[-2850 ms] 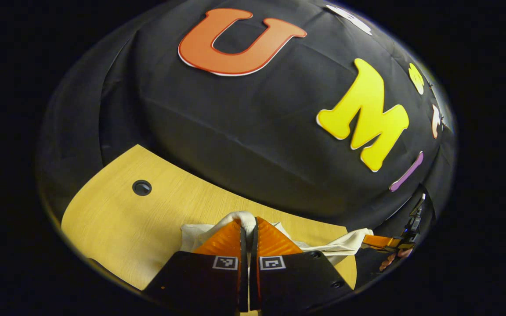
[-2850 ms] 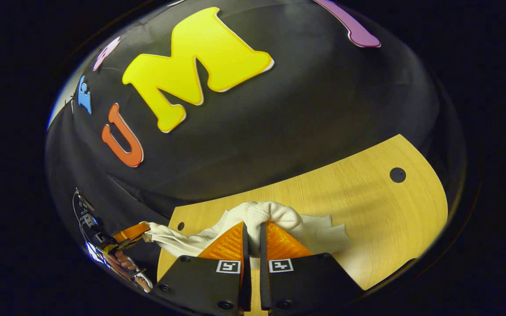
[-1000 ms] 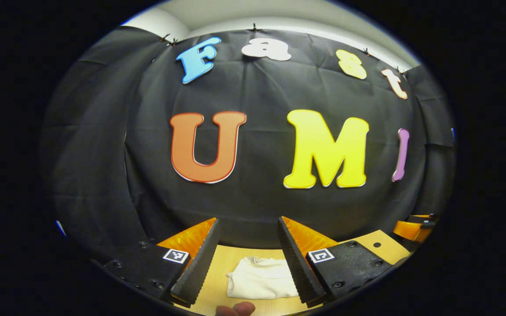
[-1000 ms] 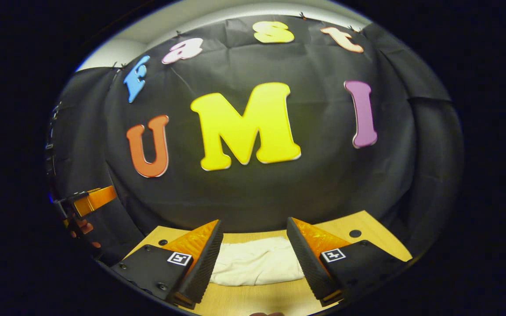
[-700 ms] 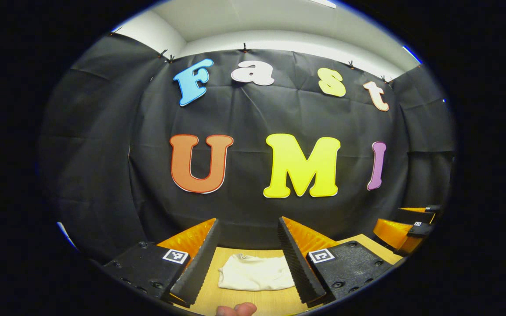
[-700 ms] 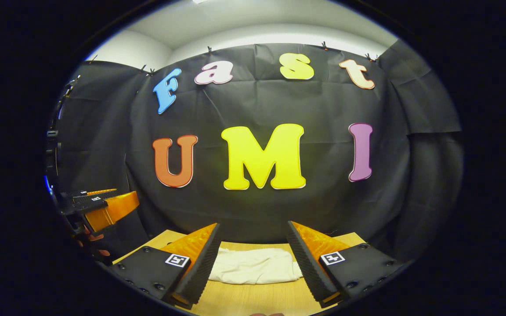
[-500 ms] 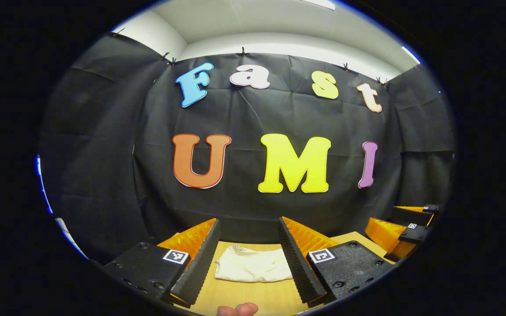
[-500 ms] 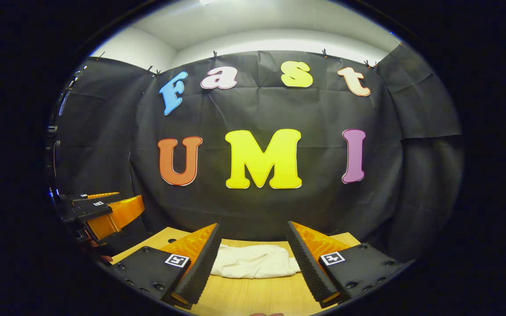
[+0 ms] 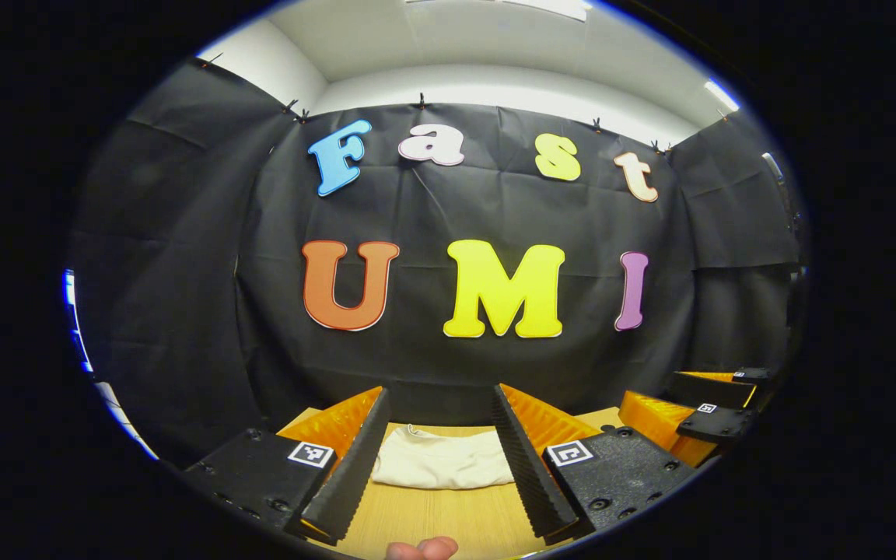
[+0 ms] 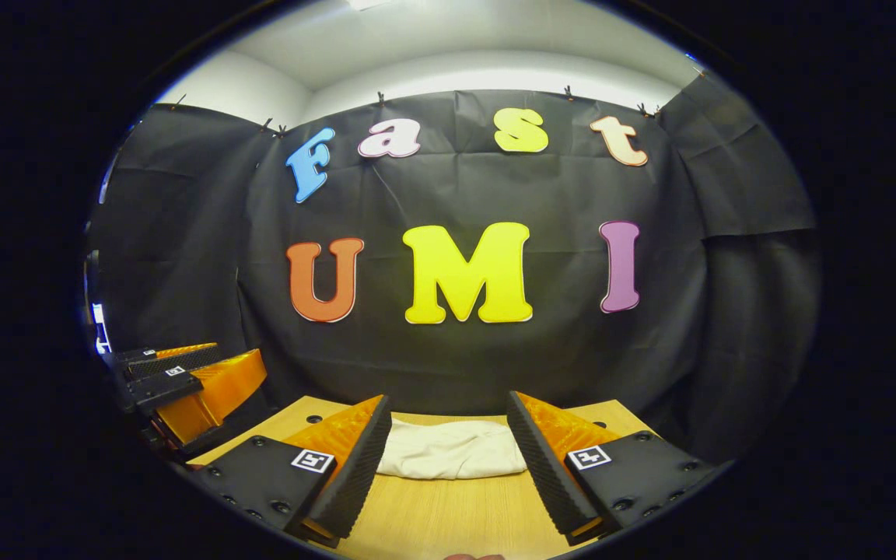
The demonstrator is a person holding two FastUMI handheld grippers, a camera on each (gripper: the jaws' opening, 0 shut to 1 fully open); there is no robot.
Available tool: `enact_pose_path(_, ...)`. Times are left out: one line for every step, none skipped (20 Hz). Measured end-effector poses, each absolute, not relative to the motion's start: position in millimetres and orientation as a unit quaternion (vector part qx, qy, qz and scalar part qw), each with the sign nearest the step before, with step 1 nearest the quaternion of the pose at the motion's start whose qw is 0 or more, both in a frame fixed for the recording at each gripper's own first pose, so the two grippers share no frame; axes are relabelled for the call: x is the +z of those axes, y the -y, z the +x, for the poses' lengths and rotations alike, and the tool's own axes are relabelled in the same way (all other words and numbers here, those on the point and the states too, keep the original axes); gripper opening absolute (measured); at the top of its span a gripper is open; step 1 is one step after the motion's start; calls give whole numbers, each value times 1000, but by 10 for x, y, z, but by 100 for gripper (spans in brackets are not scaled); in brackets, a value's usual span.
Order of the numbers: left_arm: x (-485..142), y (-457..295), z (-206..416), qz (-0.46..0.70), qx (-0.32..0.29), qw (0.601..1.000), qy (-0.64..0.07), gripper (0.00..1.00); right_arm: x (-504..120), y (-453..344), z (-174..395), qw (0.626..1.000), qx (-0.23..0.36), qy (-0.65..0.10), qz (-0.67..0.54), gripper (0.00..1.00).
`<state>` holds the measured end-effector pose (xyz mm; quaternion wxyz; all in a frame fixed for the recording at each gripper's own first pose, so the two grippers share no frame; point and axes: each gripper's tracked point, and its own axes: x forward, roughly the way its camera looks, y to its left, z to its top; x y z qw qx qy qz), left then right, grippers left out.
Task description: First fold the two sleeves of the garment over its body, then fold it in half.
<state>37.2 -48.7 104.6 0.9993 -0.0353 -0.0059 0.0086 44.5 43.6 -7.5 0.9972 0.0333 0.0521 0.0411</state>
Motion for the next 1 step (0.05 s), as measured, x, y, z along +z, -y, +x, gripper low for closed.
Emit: enact_pose_path(1045, 488, 369, -34, 10, 999, 5, 92, -63, -437, 440, 997, 42, -49, 29, 90)
